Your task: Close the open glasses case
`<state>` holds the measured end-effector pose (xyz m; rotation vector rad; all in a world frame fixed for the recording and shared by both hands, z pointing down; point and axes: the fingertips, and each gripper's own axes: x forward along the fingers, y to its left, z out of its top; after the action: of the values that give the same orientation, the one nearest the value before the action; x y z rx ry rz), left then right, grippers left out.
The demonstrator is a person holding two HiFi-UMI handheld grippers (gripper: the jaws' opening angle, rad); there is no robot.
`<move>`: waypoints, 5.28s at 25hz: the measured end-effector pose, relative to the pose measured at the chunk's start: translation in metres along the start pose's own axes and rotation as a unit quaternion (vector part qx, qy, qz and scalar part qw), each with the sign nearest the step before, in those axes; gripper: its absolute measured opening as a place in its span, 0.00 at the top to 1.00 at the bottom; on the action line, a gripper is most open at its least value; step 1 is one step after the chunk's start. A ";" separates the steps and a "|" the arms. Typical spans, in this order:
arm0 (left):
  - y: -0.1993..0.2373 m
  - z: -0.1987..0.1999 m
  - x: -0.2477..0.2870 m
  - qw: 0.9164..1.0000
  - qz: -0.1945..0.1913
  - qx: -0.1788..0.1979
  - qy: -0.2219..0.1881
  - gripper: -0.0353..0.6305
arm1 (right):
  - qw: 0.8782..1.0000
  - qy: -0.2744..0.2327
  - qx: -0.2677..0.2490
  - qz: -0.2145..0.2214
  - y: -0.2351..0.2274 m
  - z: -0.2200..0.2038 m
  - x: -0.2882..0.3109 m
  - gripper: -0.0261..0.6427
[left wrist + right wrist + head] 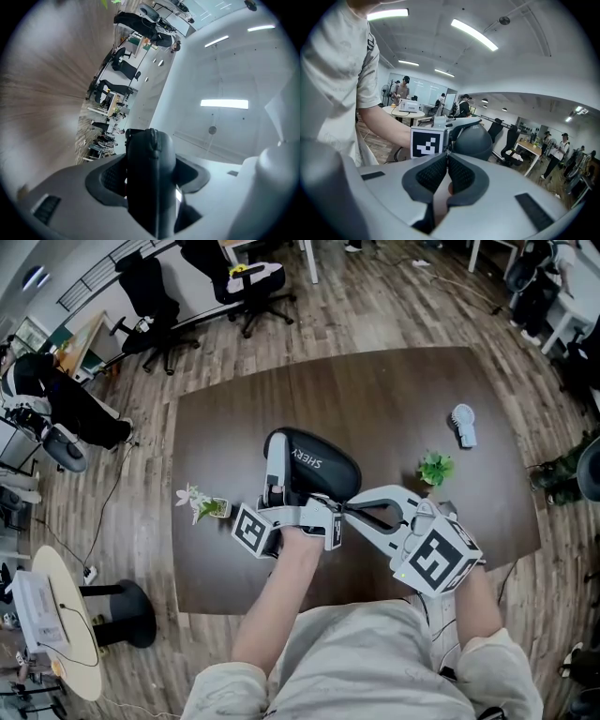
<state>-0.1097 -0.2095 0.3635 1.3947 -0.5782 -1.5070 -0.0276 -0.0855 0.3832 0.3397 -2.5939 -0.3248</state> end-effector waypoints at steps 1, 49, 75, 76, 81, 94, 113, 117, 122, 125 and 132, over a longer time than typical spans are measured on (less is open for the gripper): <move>-0.003 -0.001 0.001 1.000 -0.003 0.009 0.006 0.52 | 1.000 0.000 0.004 0.001 0.000 -0.001 -0.002 0.94; -0.019 -0.046 -0.074 0.745 -0.015 0.573 0.341 0.40 | 0.972 -0.091 0.216 0.008 -0.019 -0.044 0.003 0.59; 0.046 0.002 -0.139 0.656 0.208 0.683 0.246 0.94 | 0.874 0.135 0.452 -0.115 -0.003 -0.250 0.091 0.60; 0.046 0.003 -0.141 0.648 0.212 0.690 0.244 0.94 | 0.869 0.128 0.464 -0.115 -0.005 -0.251 0.090 0.60; 0.051 0.009 -0.149 0.631 0.232 0.702 0.235 0.94 | 0.858 0.104 0.486 -0.125 -0.009 -0.255 0.084 0.59; 0.058 0.009 -0.145 0.609 0.227 0.723 0.232 0.94 | 0.858 0.082 0.479 -0.166 -0.022 -0.260 0.055 0.57; 0.006 0.051 -0.081 0.598 0.219 0.749 0.182 0.94 | 0.885 -0.079 0.285 -0.361 -0.118 -0.101 -0.064 0.59; -0.022 0.050 -0.060 0.589 0.193 0.766 0.172 0.94 | 0.881 -0.103 0.242 -0.394 -0.133 -0.070 -0.087 0.59; -0.052 0.040 -0.039 0.555 0.148 0.804 0.153 0.94 | 0.875 -0.111 0.175 -0.438 -0.148 -0.046 -0.106 0.59; -0.071 0.029 -0.037 0.543 0.080 0.826 0.130 0.94 | 0.869 -0.121 0.140 -0.459 -0.150 -0.038 -0.110 0.60; -0.062 0.047 -0.044 0.545 0.121 0.823 0.106 0.94 | 0.866 -0.129 0.159 -0.456 -0.145 -0.045 -0.103 0.60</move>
<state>-0.1790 -0.1573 0.3432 2.5216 -2.2167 -0.0750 0.1081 -0.1984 0.3336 1.7604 -2.5416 -0.2535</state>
